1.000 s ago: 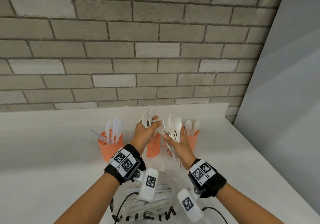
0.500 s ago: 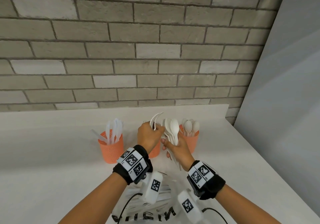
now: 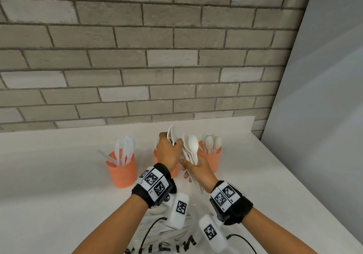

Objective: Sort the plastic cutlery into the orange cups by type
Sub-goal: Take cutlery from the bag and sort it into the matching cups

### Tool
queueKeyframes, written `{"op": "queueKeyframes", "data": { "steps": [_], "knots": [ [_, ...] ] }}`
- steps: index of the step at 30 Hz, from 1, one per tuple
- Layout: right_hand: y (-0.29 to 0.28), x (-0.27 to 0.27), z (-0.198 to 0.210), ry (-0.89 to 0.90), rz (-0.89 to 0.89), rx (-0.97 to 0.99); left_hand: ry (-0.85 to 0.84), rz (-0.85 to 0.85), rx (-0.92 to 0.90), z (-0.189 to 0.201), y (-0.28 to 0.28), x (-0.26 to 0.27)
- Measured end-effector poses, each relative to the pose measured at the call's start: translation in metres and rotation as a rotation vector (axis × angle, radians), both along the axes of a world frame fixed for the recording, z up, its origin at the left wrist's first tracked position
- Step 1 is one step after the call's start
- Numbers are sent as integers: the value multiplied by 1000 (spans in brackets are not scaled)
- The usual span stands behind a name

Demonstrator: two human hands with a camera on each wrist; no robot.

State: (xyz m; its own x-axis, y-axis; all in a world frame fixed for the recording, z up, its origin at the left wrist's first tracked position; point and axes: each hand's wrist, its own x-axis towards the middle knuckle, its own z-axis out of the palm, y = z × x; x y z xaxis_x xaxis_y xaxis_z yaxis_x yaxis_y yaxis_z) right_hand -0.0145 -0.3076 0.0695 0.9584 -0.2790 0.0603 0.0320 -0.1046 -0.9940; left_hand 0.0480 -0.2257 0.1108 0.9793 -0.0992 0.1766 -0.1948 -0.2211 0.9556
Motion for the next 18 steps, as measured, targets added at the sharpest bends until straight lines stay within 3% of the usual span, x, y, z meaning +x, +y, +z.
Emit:
{"op": "queueKeyframes", "data": {
  "steps": [5, 9, 14, 18],
  "knots": [
    [1, 1, -1, 38, 51, 3, 112, 20, -144, 7, -3, 12],
    [-1, -1, -5, 65, 46, 1, 56, 104, -324, 25, 4, 27],
    [-6, -2, -2, 121, 41, 176, 64, 78, -520, 32, 21, 43],
    [-11, 4, 1, 150, 24, 453, 111, 6, -348, 20, 24, 38]
  ]
}}
